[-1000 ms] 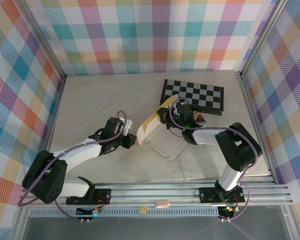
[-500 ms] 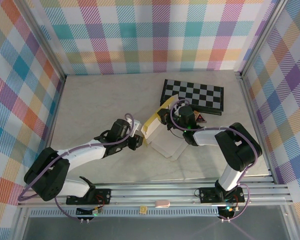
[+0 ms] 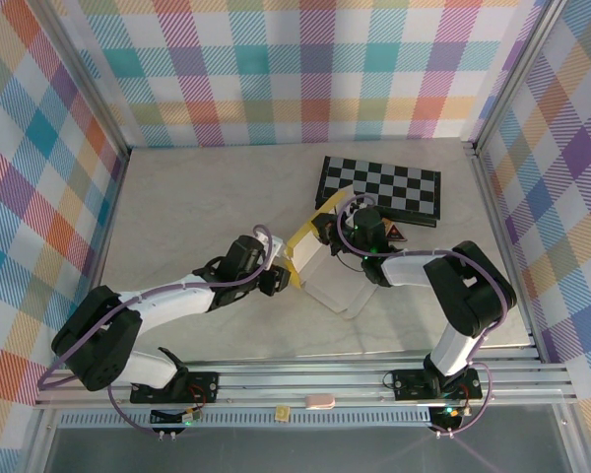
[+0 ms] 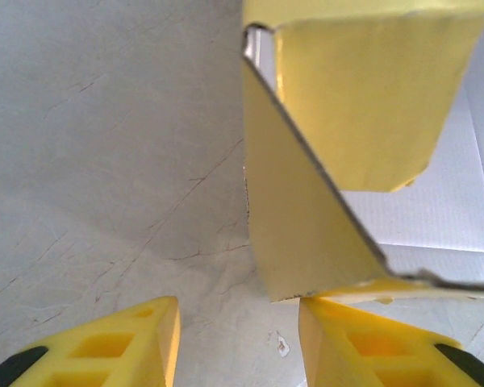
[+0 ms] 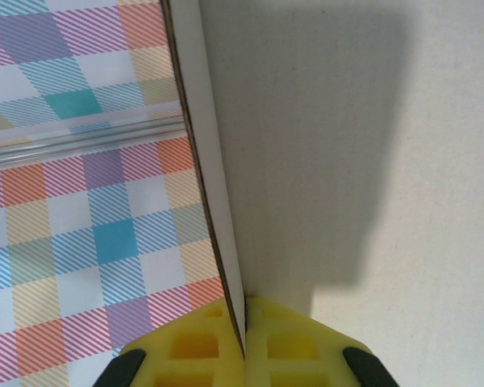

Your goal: Fold the paper box

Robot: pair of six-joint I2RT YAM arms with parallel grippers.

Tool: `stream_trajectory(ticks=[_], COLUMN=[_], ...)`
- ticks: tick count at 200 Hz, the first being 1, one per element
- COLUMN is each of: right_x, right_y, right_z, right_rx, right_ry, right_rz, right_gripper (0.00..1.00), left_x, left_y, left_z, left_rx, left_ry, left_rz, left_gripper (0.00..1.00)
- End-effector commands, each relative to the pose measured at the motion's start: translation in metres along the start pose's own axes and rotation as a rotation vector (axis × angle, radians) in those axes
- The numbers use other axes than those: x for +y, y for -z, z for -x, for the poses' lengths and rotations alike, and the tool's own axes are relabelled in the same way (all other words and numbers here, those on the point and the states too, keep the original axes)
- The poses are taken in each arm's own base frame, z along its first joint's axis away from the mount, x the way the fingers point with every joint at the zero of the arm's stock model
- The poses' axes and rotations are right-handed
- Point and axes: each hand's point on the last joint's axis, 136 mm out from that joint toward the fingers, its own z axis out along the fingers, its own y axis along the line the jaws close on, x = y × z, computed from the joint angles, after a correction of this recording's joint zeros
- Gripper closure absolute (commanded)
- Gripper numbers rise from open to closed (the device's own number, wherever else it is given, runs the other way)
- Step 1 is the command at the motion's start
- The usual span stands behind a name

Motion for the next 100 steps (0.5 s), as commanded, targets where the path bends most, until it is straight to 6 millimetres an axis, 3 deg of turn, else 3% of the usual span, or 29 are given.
stream_trajectory(ticks=[1,68,100], right_x=[-0.027,-0.018,-0.001], right_y=[-0.004,-0.003,-0.005], right_z=[-0.007,-0.003,-0.003], right_rx=[0.035,0.014,0.011], right_ry=[-0.062,-0.065,-0.072], right_rz=[-0.093,-0.063,-0.023], right_gripper=[1.0,1.0,1.0], left_x=[-0.012,-0.024,-0.019], left_y=[0.001,0.011,0.016], left_z=[0.031,0.042,0.048], left_rx=[-0.096,-0.137,-0.15], left_ry=[-0.02,-0.027,-0.026], left_rz=[-0.027,-0.059,-0.023], left_gripper=[0.56,0.55,0.54])
